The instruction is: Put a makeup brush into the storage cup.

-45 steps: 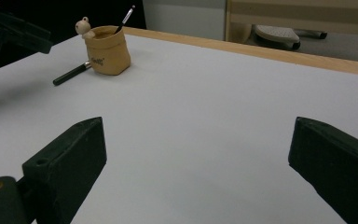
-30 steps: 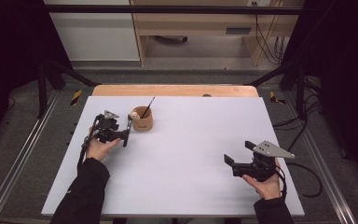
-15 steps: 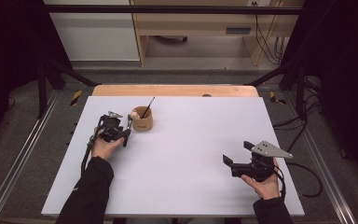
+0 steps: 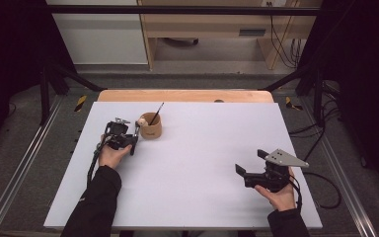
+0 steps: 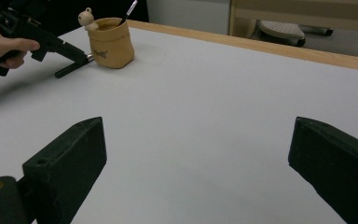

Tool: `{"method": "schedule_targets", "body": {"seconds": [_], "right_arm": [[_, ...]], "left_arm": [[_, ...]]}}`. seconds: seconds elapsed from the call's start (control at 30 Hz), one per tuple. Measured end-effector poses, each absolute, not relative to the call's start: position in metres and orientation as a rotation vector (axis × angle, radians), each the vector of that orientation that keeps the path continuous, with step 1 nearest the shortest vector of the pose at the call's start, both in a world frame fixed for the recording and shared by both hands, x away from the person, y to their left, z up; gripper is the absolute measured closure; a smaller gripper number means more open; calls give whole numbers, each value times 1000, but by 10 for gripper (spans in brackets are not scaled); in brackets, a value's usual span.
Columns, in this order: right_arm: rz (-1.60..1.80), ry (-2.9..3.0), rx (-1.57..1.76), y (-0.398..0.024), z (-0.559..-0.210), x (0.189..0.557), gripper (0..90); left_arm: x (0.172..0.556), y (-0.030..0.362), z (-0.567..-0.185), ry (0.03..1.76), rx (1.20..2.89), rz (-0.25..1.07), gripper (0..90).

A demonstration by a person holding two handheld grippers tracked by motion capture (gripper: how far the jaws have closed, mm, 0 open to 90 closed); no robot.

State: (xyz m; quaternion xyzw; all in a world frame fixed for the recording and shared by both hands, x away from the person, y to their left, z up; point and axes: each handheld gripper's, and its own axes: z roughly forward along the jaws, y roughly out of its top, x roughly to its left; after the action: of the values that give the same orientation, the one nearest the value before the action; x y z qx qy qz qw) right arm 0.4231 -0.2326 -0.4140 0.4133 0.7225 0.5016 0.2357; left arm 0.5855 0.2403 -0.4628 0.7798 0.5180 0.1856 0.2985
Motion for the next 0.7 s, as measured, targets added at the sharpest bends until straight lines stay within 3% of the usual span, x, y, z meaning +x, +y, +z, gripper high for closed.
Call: {"method": "schedule_targets", "body": {"seconds": [0.7], "right_arm": [[1377, 1984, 1133, -231, -414, 423, 49]], "left_arm": [[586, 241, -462, 1465, 2026, 481, 772]]}}
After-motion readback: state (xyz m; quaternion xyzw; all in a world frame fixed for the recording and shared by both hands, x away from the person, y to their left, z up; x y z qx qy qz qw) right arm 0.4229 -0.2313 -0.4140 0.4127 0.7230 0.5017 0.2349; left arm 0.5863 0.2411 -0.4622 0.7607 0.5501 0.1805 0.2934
